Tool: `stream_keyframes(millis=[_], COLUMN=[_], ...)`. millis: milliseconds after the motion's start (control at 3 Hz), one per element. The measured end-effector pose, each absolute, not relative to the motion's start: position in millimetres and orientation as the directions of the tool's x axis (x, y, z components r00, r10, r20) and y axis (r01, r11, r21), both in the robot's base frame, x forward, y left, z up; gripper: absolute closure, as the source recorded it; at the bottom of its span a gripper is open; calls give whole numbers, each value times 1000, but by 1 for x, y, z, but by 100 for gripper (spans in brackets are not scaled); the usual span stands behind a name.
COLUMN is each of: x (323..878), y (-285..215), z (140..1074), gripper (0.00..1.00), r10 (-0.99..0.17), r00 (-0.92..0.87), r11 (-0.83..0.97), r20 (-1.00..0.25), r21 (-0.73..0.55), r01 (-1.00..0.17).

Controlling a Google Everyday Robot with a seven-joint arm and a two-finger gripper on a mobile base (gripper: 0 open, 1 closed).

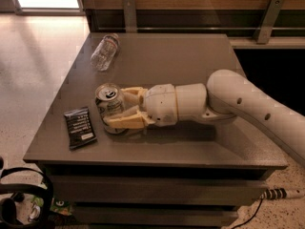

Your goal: Move 7up can near rxbar chocolate

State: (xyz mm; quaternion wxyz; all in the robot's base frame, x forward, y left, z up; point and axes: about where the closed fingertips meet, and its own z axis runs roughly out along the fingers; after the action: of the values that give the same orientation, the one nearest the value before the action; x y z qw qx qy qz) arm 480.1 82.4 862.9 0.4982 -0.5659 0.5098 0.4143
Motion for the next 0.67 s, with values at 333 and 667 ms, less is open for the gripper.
stream_keyframes(millis=[333,667], x=[479,478], y=[84,86], z=[863,864], gripper=[41,18], r10=[-164,-164], r00=[138,139], r11=[12,8], r20=[-977,-977], r21=[-142,-143], r01=[-990,-990])
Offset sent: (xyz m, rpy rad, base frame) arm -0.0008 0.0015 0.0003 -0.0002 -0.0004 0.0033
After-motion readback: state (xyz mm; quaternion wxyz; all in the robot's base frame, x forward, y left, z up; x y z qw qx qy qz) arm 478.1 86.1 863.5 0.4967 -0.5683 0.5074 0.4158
